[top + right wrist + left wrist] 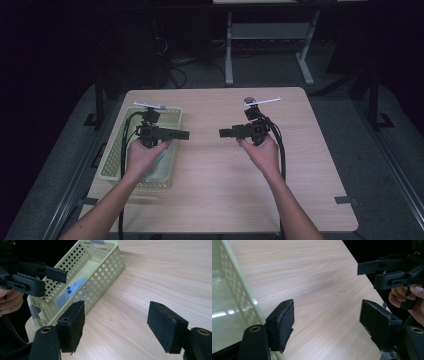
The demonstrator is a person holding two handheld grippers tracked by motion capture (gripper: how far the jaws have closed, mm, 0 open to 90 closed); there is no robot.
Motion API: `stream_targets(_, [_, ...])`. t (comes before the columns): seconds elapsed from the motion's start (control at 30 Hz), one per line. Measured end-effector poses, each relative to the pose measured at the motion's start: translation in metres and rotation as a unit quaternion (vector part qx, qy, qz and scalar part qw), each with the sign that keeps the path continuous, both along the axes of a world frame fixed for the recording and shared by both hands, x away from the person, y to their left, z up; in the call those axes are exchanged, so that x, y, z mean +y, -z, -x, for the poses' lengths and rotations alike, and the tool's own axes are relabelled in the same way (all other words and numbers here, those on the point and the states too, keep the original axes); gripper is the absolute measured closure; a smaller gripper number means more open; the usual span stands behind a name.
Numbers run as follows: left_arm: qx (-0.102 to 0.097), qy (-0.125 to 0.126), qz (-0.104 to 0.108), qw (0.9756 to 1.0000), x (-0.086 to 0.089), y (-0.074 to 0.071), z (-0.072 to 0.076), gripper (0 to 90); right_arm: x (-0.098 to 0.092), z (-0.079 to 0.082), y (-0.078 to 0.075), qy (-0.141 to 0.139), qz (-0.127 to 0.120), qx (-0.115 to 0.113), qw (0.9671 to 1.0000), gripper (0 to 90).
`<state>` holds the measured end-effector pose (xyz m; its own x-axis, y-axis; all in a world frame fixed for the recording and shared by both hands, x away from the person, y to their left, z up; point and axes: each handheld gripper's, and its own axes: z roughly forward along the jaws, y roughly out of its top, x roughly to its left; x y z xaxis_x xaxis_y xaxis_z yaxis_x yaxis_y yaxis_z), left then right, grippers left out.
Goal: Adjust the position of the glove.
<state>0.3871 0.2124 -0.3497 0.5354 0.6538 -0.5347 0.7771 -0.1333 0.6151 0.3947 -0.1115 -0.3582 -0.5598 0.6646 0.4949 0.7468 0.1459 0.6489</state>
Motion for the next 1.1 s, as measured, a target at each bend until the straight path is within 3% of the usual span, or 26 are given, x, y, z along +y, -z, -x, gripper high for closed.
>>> stream_targets(0.43, [0.001, 0.015, -0.001, 0.9999, -0.023, 0.005, -0.001, 27.6, -0.027, 0.005, 0.01, 0.018, 0.0, 0.01, 0.9998, 29.2])
stream_targets(1.1, [0.008, 0.037, 0.02, 0.9991, -0.055, 0.014, -0.002, 26.4, -0.075, 0.018, 0.034, 0.056, 0.015, 0.031, 0.9978, 28.6])
